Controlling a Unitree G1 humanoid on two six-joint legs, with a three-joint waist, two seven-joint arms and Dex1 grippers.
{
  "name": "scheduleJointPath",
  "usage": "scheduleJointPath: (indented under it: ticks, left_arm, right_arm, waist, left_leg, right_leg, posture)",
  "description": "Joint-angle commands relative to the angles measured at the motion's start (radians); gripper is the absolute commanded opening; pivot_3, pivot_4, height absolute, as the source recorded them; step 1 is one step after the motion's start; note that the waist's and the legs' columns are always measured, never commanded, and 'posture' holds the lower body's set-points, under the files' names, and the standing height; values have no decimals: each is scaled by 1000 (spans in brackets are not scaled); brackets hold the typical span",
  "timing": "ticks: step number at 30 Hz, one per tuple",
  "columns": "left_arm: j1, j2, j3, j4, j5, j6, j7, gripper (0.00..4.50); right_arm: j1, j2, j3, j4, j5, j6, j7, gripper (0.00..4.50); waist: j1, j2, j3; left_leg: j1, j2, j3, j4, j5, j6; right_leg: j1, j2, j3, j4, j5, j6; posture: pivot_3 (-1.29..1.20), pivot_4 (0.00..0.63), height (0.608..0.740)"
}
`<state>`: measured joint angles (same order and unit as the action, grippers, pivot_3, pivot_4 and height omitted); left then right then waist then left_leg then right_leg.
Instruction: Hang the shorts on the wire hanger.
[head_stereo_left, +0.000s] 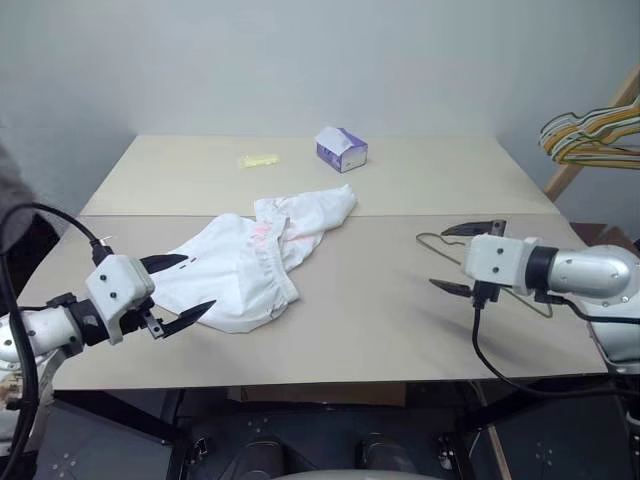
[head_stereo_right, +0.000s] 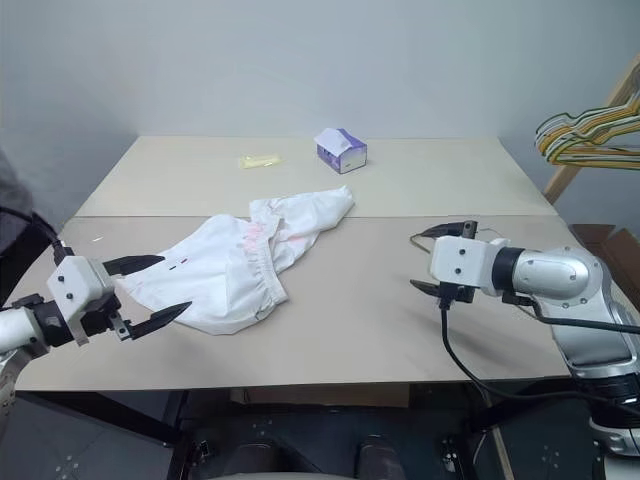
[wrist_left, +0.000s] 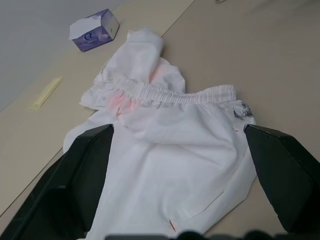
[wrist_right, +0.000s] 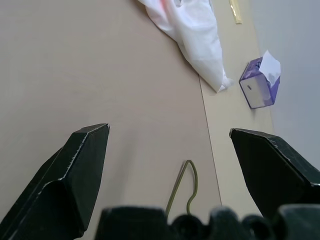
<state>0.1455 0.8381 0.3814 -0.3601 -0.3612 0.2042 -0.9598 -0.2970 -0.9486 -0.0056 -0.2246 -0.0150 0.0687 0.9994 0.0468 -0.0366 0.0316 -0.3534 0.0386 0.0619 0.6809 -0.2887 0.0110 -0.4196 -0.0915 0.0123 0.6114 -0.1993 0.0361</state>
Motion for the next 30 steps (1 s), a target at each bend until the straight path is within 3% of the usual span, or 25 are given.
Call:
scheduleJointPath:
  ticks: [1, 20, 22, 25, 30]
  left_arm:
    - [4, 17, 47, -34, -27, 16, 3, 4500]
    - [60, 53, 9, 17, 110, -21, -4, 4500]
    - [41, 87, 22, 129, 125, -50, -30, 4500]
    - [-35, 200, -63, 441, 280, -209, -38, 4500]
    - [-195, 211, -146, 713, 300, -335, -65, 4500]
  right_arm:
    - [-20, -4, -8, -6, 10, -16, -1, 4486]
    - [7, 4, -8, -47, 22, 14, -6, 4486]
    - [43, 5, -14, -66, 22, 20, -12, 4486]
    - [67, 12, -12, -87, 18, 33, -24, 4486]
    - [64, 32, 5, -138, 33, 83, -33, 4486]
  waist:
    - [0, 0, 0]
    - [0, 0, 0]
    - [-1, 0, 0]
    - [0, 0, 0]
    - [-8, 2, 0]
  left_leg:
    - [0, 0, 0, 0, 0, 0]
    - [0, 0, 0, 0, 0, 0]
    - [0, 0, 0, 0, 0, 0]
    - [1, 1, 0, 0, 0, 0]
    - [-1, 2, 1, 0, 0, 0]
  right_leg:
    - [0, 0, 0, 0, 0, 0]
    - [0, 0, 0, 0, 0, 0]
    - [0, 0, 0, 0, 0, -1]
    - [0, 0, -1, 1, -2, -3]
    - [-1, 1, -1, 0, -2, -4]
  posture:
    - [156, 0, 740]
    - [116, 0, 740]
    - [105, 0, 740]
    - [93, 0, 740]
    - [63, 0, 740]
